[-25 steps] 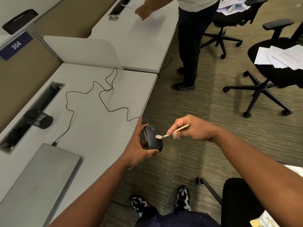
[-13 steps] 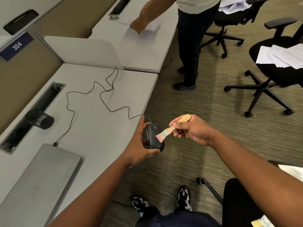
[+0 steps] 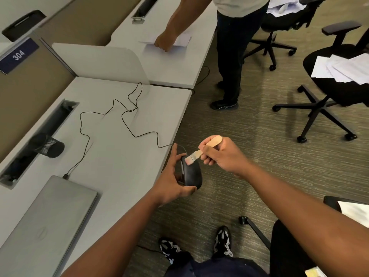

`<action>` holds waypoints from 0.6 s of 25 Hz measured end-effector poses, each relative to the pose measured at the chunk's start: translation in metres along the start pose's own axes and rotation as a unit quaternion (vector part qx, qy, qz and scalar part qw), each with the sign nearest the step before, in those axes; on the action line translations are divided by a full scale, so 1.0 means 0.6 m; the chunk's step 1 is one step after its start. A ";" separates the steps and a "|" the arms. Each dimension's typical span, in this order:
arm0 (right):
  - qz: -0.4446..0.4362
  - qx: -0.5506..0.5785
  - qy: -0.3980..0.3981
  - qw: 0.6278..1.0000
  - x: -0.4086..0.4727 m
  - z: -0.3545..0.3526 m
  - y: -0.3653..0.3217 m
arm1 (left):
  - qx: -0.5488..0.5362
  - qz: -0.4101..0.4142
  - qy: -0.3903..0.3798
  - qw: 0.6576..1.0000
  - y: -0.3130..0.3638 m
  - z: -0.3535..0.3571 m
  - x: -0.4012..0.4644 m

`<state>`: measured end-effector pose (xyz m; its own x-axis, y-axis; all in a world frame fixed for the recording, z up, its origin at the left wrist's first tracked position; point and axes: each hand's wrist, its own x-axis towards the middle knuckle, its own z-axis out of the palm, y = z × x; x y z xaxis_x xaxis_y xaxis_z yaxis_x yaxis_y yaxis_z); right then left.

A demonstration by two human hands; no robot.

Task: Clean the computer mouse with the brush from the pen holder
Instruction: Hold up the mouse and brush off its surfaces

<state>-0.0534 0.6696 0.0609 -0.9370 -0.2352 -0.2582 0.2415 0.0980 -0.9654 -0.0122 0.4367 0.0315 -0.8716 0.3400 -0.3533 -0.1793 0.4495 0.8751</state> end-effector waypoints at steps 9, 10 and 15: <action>0.033 -0.094 -0.064 0.993 -0.002 -0.014 -0.017 | -0.031 -0.003 0.007 0.999 -0.006 -0.004 -0.004; 0.011 -0.075 -0.040 0.996 -0.001 -0.013 -0.018 | -0.025 -0.010 0.004 1.000 -0.006 -0.005 -0.003; -0.002 -0.039 -0.083 0.996 -0.006 0.013 -0.016 | -0.006 -0.026 -0.013 1.000 -0.008 -0.003 0.004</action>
<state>-0.0504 0.6616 0.0710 -0.8819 -0.3914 -0.2627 0.2109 0.1707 -0.9625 -0.0140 0.4335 0.0270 -0.8484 0.3382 -0.4071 -0.2295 0.4579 0.8589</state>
